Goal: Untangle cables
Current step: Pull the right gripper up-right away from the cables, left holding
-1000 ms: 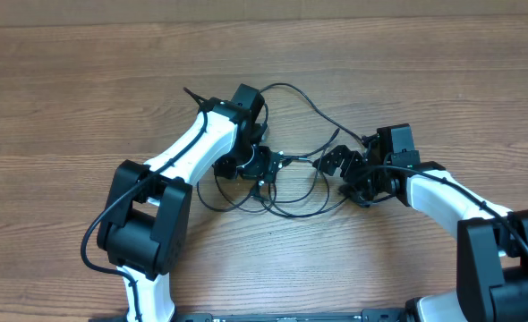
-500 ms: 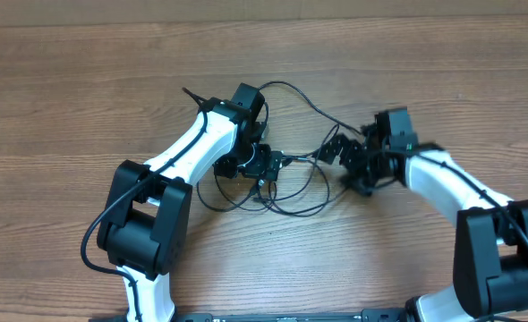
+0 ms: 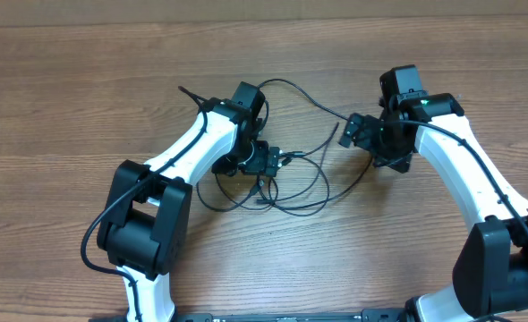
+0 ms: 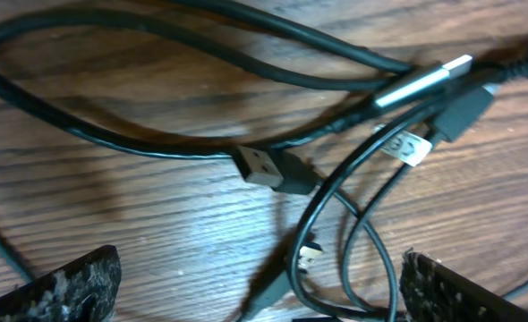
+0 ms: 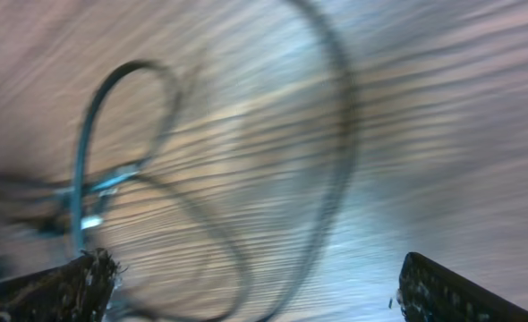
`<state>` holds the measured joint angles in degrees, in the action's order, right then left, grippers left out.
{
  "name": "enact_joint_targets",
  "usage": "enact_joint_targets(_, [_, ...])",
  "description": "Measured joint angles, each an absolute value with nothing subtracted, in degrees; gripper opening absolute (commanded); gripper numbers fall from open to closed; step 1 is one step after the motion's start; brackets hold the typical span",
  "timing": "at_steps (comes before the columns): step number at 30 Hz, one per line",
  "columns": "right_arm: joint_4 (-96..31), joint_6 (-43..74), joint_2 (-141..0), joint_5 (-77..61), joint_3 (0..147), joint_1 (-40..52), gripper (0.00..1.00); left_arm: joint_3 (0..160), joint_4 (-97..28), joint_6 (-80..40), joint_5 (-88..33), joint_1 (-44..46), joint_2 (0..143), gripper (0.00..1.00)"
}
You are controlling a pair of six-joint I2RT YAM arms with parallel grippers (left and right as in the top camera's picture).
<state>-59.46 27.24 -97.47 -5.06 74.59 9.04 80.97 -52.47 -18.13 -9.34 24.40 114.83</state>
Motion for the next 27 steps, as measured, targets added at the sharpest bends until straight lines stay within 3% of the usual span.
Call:
enact_joint_targets(4, [-60.6,27.0,-97.5,2.7,73.5,9.0,1.00,81.0,-52.4,-19.2,-8.7,24.4,114.8,0.86])
enact_joint_targets(10, [-60.6,27.0,-98.0,7.3,72.7,5.6,1.00,81.0,-52.0,-19.4,-11.7,24.4,114.8,0.49])
enact_joint_targets(12, [-60.7,26.9,-98.2,8.3,72.7,3.4,1.00,81.2,-52.6,-19.4,-12.4,24.4,114.8,0.45])
enact_joint_targets(18, [-59.6,27.0,-98.2,9.4,72.6,2.0,1.00,85.6,-56.0,-19.6,-13.5,24.8,114.8,0.43])
enact_joint_targets(24, [-57.6,27.0,-98.2,9.4,72.6,2.0,1.00,86.6,-55.0,-19.6,-13.5,27.0,114.8,0.04])
enact_joint_targets(27, [-56.9,27.0,-98.2,9.4,72.6,2.0,1.00,86.6,-54.3,-20.6,-11.8,29.1,114.8,0.05])
